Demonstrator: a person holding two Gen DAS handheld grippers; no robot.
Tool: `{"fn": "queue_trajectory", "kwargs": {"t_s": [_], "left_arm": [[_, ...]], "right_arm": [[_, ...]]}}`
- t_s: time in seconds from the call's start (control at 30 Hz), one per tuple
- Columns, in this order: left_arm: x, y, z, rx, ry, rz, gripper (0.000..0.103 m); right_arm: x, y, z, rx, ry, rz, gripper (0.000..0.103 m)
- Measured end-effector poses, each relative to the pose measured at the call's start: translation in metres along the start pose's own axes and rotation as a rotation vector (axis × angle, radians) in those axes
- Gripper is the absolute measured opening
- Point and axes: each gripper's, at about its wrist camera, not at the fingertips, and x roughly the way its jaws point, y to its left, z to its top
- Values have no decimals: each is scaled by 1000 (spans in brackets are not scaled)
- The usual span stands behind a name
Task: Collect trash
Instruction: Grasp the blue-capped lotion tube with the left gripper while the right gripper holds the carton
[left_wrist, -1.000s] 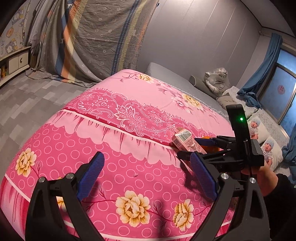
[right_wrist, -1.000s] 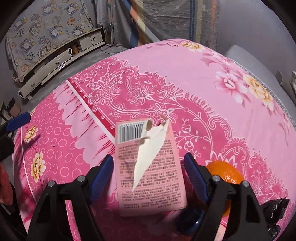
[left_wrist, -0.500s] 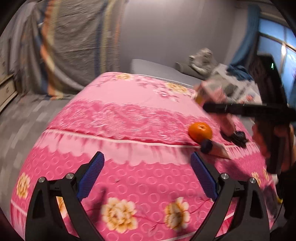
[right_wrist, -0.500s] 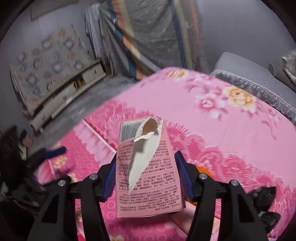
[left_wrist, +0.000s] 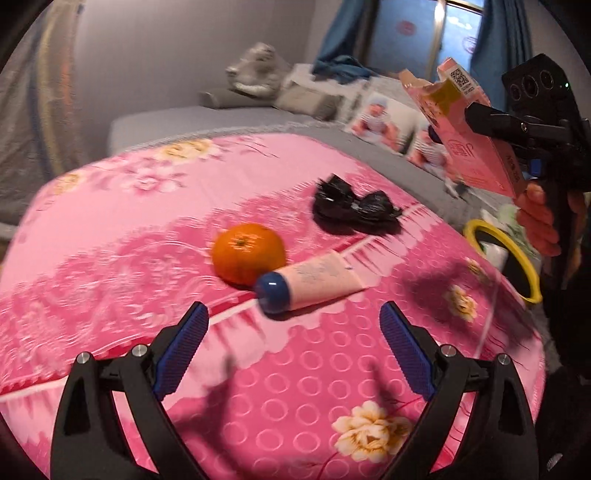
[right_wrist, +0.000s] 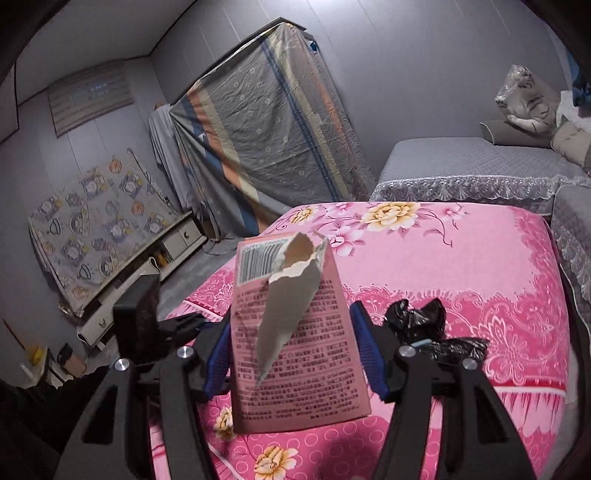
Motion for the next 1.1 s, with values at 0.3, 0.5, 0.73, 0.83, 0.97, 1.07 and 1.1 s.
{"fn": "queue_trajectory", "kwargs": {"t_s": [0.3,0.5,0.73,0.83,0.97,1.07,1.1], "left_arm": [[33,6,9,-3,77,-96,88],[49,11,16,-5,112,-130,79],[63,10,23,33,140,-129,78],[68,6,28,59,148,-140,78],[77,-4,25,113,185,-140,59],[81,-8,25,144,204,-131,54],[81,-10,25,156,205,-125,49]], "right_arm": [[-7,-15,-6,43,-36,55,57],[-5,-23,-13,46,-37,74,57],[-4,-33,-14,60,-42,85,57],[-3,-33,-15,60,-38,86,57],[-3,-35,-15,67,-33,90,57],[-4,-35,-13,69,-38,88,57],[-5,-35,-13,70,-41,86,57]]}}
